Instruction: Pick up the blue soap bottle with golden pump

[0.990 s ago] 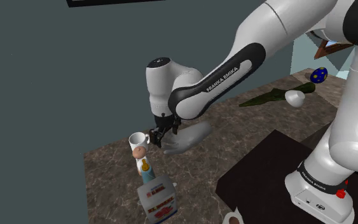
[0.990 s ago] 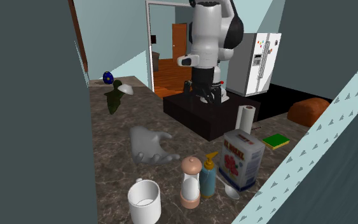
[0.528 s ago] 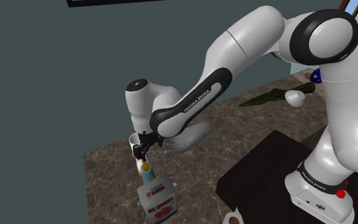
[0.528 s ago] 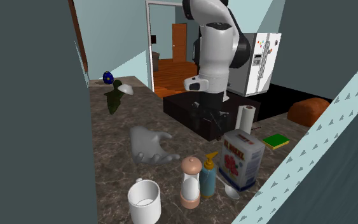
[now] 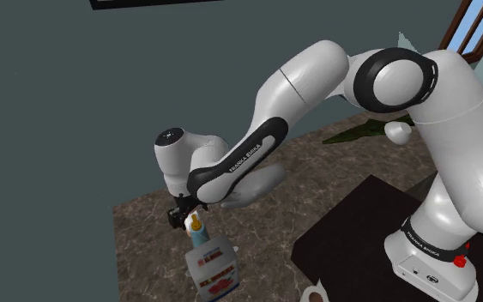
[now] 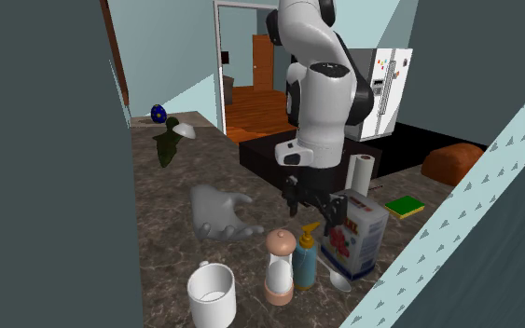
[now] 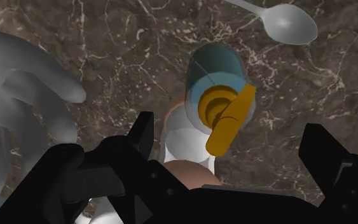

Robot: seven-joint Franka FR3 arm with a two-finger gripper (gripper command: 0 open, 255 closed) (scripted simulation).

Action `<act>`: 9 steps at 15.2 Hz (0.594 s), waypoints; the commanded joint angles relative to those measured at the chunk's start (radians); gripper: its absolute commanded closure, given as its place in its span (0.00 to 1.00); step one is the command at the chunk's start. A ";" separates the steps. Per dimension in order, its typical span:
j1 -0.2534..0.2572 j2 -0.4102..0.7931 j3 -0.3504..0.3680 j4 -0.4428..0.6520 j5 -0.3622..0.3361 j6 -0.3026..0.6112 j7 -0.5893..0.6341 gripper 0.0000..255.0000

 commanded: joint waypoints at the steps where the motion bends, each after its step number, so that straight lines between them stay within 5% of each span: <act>1: 0.006 0.019 -0.007 0.002 -0.009 0.016 0.006 0.00; 5: 0.012 0.042 -0.017 0.005 -0.019 0.036 0.011 0.00; 6: 0.011 0.041 -0.017 0.006 -0.018 0.035 0.010 1.00; 9: 0.011 0.042 -0.017 0.005 -0.018 0.036 0.010 1.00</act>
